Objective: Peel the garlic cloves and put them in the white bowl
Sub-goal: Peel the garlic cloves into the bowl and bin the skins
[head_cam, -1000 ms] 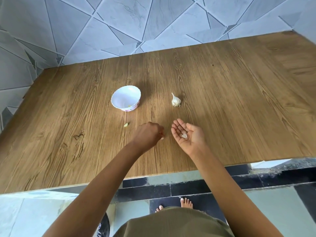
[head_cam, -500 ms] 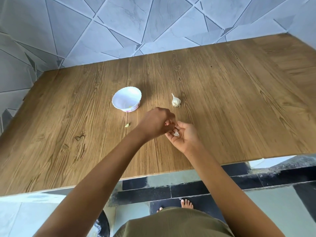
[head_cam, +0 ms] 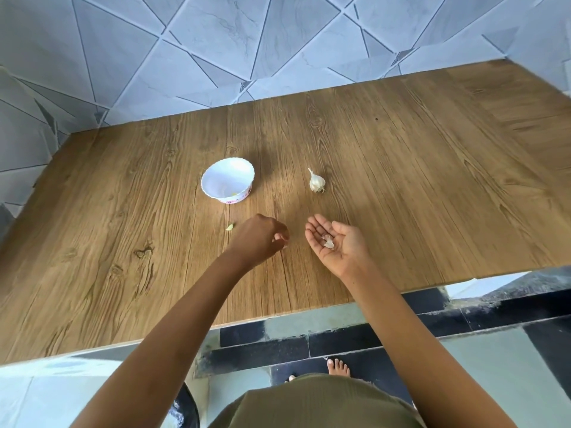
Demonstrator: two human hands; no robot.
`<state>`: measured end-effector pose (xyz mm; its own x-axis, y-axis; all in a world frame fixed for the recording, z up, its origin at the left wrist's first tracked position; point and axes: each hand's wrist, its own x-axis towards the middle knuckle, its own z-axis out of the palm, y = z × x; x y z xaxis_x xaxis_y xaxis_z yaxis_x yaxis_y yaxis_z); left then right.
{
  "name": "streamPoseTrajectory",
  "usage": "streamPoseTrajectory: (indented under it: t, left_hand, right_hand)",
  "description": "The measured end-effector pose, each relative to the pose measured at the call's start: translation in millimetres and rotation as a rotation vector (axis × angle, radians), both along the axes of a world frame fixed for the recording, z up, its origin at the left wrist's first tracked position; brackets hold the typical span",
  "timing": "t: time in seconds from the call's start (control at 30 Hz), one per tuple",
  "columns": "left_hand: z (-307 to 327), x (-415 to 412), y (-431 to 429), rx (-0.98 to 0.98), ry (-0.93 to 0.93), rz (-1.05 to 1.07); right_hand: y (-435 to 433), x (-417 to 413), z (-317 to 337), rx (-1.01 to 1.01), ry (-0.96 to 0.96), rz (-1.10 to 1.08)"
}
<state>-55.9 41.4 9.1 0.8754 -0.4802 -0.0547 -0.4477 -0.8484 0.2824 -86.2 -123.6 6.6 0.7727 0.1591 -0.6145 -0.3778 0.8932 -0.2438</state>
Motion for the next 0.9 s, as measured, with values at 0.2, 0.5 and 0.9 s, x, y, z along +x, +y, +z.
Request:
streamPoseTrajectory:
  t: [0.2,0.5,0.9]
  left_hand:
    - [-3.3,-1.0,-9.7,0.203,-0.131,-0.008]
    - [20.1,9.1,-14.7,-0.343,-0.09,-0.121]
    - [16.6,-11.1,-36.1,-0.344,-0.111,0.154]
  right_hand:
    - [-0.9,-0.7,-1.9,-0.004,0.002,0.003]
    - [5.1,1.1,1.1,-0.039,0.023,0.038]
    - [-3.9,15.2,0.3,-0.079,0.005,0.201]
